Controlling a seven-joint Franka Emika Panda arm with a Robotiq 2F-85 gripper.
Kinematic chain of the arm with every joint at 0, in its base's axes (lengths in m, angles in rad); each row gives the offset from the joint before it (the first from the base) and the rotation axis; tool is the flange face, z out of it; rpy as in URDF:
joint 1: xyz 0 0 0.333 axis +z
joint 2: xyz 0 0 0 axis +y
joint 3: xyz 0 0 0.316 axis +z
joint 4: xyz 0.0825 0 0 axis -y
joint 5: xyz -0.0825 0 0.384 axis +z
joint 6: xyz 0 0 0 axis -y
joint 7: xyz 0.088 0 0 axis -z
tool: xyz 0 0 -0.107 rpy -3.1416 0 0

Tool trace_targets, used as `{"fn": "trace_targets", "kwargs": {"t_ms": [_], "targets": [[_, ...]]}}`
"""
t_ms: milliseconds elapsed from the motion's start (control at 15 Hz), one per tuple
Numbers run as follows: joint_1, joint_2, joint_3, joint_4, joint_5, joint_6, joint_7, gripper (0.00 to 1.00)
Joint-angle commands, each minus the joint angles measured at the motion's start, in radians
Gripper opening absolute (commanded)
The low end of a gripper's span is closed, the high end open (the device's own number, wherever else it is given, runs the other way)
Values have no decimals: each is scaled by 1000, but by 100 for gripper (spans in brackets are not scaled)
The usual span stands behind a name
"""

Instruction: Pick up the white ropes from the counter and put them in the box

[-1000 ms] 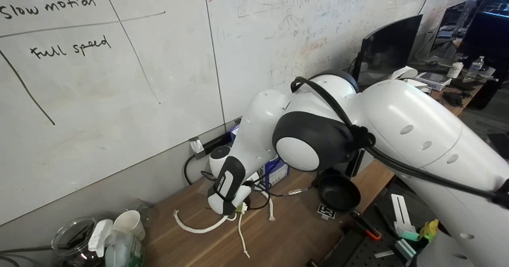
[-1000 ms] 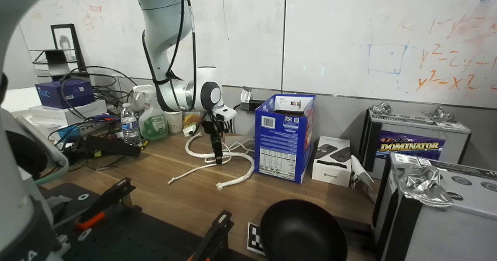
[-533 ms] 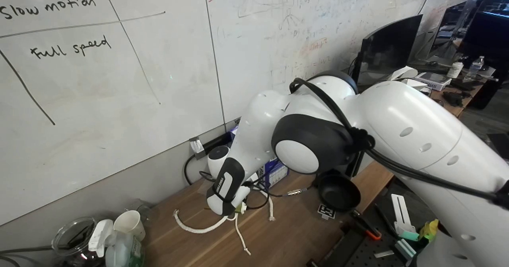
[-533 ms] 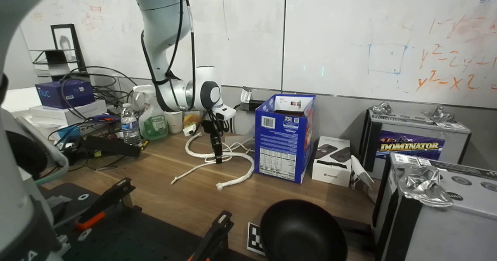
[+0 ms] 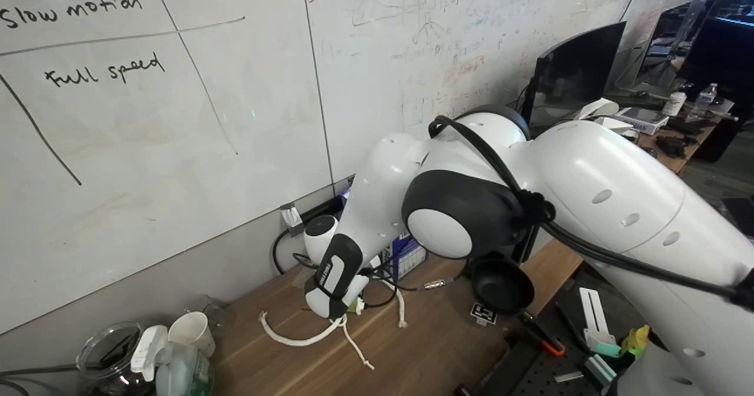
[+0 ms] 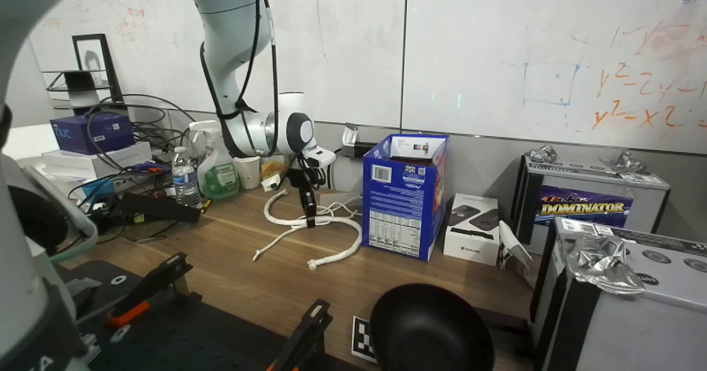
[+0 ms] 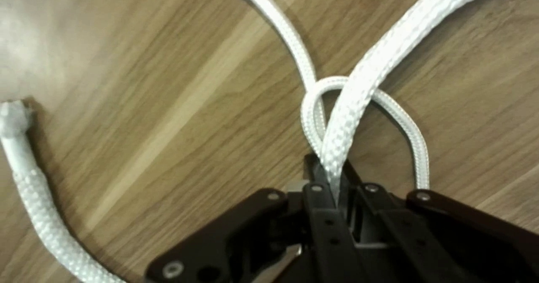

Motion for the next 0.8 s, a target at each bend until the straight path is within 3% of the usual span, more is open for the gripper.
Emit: {"fn": "trace_targets", "kwargs": {"t_ms": [0, 400, 733], "targets": [[9, -10, -24, 24, -36, -57, 10, 14], [23, -146, -86, -18, -105, -118, 23, 14], [39, -321, -156, -35, -229, -203, 66, 15]]}}
